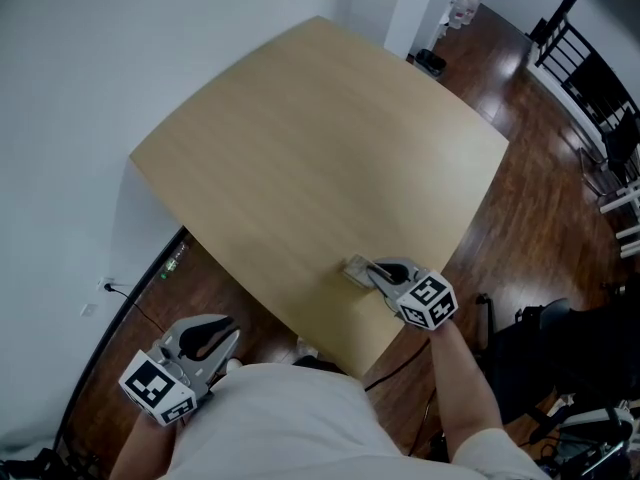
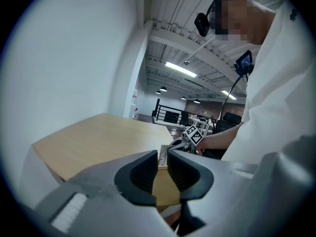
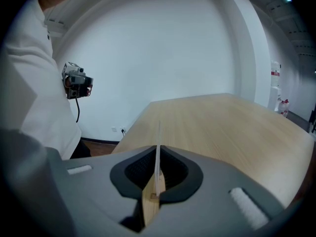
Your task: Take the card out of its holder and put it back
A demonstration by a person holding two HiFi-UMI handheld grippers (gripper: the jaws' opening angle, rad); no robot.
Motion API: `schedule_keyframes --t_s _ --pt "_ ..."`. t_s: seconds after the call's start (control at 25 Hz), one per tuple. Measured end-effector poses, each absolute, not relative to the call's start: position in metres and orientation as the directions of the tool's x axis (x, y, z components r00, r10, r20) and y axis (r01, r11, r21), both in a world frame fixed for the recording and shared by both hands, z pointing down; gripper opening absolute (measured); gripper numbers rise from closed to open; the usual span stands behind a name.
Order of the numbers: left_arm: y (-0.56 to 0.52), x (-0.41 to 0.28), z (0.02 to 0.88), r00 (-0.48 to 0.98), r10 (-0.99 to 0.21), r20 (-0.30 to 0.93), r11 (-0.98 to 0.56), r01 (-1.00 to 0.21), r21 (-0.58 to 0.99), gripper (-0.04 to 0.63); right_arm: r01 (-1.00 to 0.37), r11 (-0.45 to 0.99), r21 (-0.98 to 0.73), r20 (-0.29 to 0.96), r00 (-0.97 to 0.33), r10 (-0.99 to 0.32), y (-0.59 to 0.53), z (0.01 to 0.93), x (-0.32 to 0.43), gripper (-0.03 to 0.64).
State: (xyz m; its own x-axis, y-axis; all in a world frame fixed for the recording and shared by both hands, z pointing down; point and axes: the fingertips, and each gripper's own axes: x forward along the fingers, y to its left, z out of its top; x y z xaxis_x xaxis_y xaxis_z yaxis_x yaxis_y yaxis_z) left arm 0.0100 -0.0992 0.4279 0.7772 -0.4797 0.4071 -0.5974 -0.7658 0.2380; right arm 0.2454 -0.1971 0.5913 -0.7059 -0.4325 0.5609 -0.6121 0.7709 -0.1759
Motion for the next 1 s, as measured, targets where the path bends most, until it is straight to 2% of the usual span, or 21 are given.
schedule_keyframes --t_s 0.64,1.0 --pt "-0.08 -0.017 0.421 0.822 -0.453 0.345 -0.807 -0.543 0.232 0.064 -0.66 0.75 -0.049 0.539 -0.65 -0.536 -0.19 0.514 0.245 0.021" --pt "-0.051 -0.068 0.417 0.844 -0.427 0.324 -0.831 -0.507 0.228 0.064 -0.67 0.742 0.008 0.522 -0.63 -0.575 -0.137 0.473 0.185 0.021"
